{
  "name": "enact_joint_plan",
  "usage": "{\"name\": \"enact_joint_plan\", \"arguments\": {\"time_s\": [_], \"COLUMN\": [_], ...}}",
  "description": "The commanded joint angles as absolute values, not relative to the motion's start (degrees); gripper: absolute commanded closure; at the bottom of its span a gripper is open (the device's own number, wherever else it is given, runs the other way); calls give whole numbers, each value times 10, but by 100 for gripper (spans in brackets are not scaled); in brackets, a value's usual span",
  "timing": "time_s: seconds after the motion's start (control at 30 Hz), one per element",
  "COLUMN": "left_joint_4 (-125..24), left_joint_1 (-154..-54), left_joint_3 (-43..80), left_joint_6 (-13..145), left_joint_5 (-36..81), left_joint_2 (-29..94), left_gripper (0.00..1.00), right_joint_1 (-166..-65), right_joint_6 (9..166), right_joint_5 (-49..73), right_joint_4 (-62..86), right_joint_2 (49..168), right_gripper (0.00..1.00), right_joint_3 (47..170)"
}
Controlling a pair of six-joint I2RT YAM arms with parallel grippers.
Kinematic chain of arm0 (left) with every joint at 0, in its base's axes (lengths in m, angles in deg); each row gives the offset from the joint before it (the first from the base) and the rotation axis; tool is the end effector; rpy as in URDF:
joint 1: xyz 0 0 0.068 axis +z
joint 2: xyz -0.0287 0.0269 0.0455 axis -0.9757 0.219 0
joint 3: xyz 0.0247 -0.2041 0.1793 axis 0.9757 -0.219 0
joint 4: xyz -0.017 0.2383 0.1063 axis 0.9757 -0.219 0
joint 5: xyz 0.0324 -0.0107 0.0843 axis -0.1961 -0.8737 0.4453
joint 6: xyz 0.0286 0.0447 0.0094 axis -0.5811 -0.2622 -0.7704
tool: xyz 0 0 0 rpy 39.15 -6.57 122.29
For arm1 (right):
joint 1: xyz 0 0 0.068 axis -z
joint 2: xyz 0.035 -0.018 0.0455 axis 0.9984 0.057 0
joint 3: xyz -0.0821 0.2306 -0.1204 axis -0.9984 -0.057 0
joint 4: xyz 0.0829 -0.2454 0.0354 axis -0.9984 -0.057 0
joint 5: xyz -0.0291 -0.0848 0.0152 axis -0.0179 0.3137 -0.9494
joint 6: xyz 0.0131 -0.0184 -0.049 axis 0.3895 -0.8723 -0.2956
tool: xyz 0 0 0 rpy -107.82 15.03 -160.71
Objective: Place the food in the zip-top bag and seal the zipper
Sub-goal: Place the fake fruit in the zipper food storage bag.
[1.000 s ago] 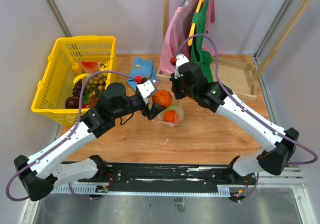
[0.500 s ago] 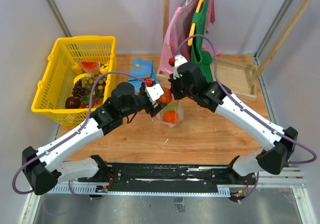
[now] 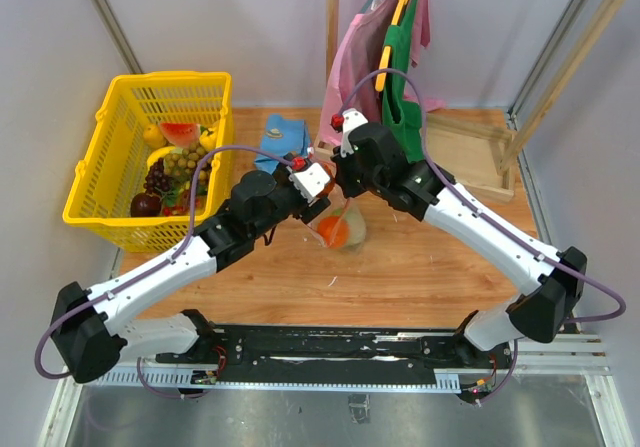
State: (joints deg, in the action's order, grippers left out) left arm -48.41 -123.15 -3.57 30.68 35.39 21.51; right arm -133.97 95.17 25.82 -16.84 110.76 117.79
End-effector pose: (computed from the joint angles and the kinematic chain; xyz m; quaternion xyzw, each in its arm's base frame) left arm 0.1872 -0.1884 0.3318 0.4156 0.6428 -0.0906 0.6371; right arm 0.2273 0.2402 0.3899 -0.2155 0.8295 0.2250 0.4636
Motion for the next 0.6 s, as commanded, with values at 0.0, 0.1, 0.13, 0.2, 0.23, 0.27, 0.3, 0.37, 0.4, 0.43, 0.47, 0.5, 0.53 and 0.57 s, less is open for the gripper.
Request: {"name": "enact_joint_plan", "arguments": {"time_s": [0.0,0.1,0.13,0.2,0.23,0.27,0.3,0.37,0.4,0.43,0.47,0.5,0.53,0.57], "left_joint_4": [-417,-404,-399,-395,-393,-391,-389,-387,-387,-386,-387,-387,-388,-389], "left_joint_1": [-1237,-1237,-1237,-1237,-1237,-1237,-1237,-1237,-1237,-1237,-1237,-1237,-1237,-1237], "left_joint_3": [-49,-57,-58,-61,-62,-63,-65,-67,-69,-69,-70,-71,-71,-71], "left_joint_6": [307,309,311,314,316,317,318,321,322,323,325,326,328,330], "left_joint_5": [386,389,390,387,386,385,385,385,385,385,384,384,384,385], "left_joint_2": [229,235,236,239,239,238,238,237,236,235,234,233,233,232], "left_gripper": [32,23,21,16,14,12,11,9,8,7,5,4,3,3], "right_joint_1": [-1351,-1351,-1351,-1351,-1351,-1351,-1351,-1350,-1350,-1350,-1350,-1350,-1350,-1350], "right_joint_6": [946,946,946,945,946,946,945,945,945,945,945,945,944,944], "right_joint_5": [240,239,239,239,239,239,240,242,243,243,243,244,244,244], "right_joint_4": [-146,-145,-145,-145,-144,-144,-144,-143,-143,-143,-143,-143,-143,-143], "right_joint_2": [1117,1120,1121,1122,1123,1123,1123,1124,1124,1124,1124,1125,1125,1125], "right_gripper": [99,99,99,99,99,99,99,99,99,99,99,99,99,99], "right_joint_3": [1205,1206,1207,1208,1207,1207,1208,1206,1206,1207,1207,1206,1206,1206]}}
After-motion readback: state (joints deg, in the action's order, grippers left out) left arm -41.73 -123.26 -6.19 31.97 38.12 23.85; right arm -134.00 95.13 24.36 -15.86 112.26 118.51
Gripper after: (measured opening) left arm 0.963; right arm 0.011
